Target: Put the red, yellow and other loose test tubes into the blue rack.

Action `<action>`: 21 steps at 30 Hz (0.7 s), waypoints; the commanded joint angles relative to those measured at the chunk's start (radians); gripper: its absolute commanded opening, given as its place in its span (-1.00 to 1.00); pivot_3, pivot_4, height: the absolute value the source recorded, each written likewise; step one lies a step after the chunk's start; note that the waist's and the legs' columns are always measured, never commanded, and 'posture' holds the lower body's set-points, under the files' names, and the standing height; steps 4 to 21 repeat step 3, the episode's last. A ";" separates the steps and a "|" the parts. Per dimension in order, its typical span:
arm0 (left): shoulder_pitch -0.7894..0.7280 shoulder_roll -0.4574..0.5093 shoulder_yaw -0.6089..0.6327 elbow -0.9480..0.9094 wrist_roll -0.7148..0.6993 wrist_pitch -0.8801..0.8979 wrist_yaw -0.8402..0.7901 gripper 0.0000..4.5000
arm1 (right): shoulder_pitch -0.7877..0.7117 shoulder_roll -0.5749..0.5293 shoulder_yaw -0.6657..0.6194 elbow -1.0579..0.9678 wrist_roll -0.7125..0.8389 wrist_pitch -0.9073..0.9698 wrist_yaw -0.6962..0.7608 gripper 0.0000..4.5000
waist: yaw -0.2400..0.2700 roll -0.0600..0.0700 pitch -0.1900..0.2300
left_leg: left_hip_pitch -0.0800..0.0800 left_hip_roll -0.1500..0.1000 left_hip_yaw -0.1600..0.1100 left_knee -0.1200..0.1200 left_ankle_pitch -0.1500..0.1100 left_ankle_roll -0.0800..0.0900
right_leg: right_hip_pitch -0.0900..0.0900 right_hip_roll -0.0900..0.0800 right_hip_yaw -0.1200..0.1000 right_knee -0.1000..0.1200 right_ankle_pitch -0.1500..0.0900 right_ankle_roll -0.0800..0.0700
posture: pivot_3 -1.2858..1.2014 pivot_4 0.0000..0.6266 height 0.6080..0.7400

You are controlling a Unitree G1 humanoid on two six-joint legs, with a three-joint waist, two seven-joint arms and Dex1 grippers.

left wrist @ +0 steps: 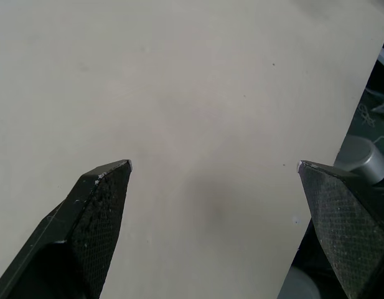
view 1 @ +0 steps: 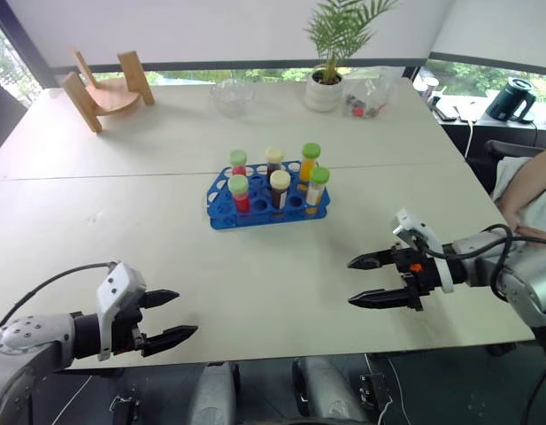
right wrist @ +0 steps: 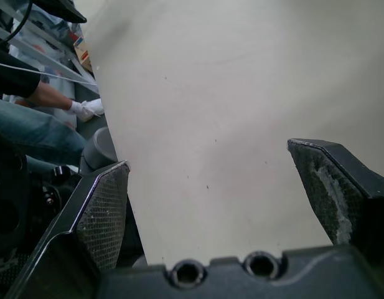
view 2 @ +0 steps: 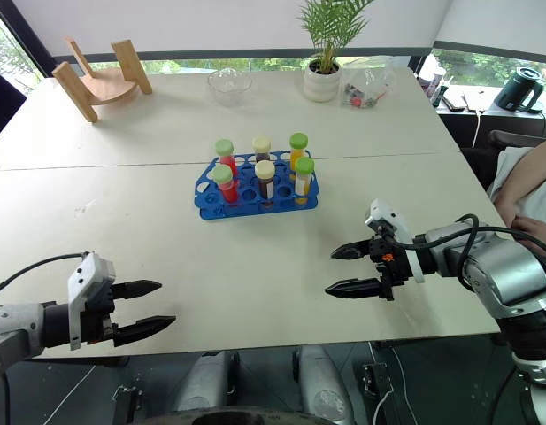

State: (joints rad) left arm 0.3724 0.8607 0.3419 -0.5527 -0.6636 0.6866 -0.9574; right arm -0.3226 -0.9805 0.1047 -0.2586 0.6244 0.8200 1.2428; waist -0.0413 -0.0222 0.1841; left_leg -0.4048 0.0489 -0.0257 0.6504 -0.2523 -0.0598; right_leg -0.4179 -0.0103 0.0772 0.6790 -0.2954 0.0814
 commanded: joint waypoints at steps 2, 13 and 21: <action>-0.013 -0.012 0.052 -0.028 -0.033 -0.005 0.016 0.95 | -0.026 0.024 0.003 -0.015 -0.005 -0.014 0.002 1.00 | -0.001 0.000 0.000 | -0.001 0.000 0.001 -0.001 0.000 0.000 | -0.001 0.000 0.001 0.000 0.001 -0.001 | 0.03 -0.52 1.00; -0.015 -0.015 0.054 -0.028 -0.034 -0.004 0.022 0.95 | -0.027 0.027 0.003 -0.013 -0.008 -0.014 0.003 1.00 | -0.001 0.000 0.000 | -0.001 0.000 0.001 -0.001 0.000 0.000 | -0.001 0.000 0.001 -0.001 0.000 0.000 | 0.03 -0.52 1.00; -0.015 -0.015 0.054 -0.028 -0.034 -0.004 0.022 0.95 | -0.027 0.027 0.003 -0.013 -0.008 -0.014 0.003 1.00 | -0.001 0.000 0.000 | -0.001 0.000 0.001 -0.001 0.000 0.000 | -0.001 0.000 0.001 -0.001 0.000 0.000 | 0.03 -0.52 1.00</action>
